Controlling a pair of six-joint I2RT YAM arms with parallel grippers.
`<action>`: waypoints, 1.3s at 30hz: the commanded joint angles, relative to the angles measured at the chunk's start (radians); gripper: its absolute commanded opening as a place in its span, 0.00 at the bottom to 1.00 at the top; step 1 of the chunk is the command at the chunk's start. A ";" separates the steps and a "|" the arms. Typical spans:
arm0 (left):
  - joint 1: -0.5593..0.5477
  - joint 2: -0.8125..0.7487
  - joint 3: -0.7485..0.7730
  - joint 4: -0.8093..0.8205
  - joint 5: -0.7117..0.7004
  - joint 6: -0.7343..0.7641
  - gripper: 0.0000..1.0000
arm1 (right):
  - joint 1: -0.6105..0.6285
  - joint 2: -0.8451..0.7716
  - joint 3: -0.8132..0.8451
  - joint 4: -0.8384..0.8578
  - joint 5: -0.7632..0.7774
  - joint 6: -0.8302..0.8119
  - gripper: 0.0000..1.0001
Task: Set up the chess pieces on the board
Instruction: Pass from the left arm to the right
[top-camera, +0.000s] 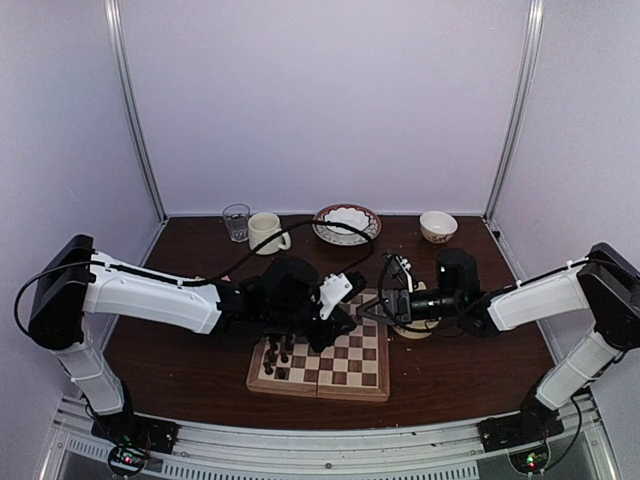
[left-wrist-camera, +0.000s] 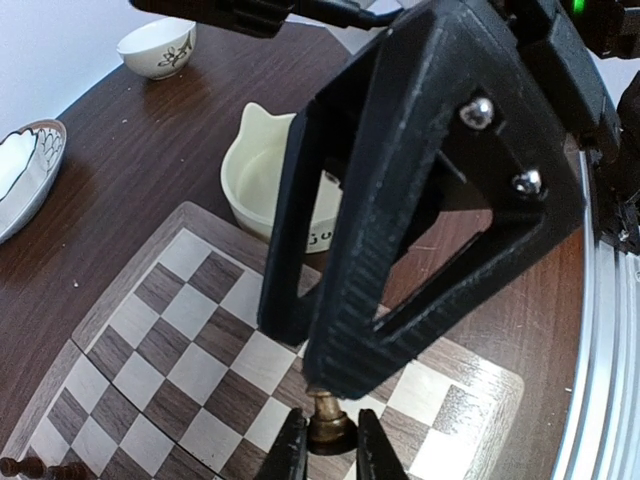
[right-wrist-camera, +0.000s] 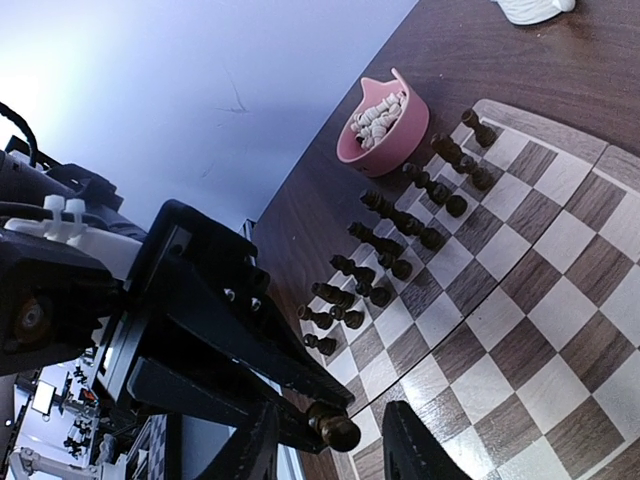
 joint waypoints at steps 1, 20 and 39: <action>0.003 -0.036 -0.011 0.063 0.012 0.019 0.12 | 0.018 0.035 0.035 0.068 -0.053 0.030 0.37; 0.003 -0.047 -0.015 0.052 -0.013 0.025 0.12 | 0.021 -0.013 0.027 0.007 -0.031 -0.015 0.24; 0.095 -0.173 -0.101 0.107 0.023 -0.129 0.56 | 0.041 -0.163 0.085 -0.405 0.302 -0.274 0.00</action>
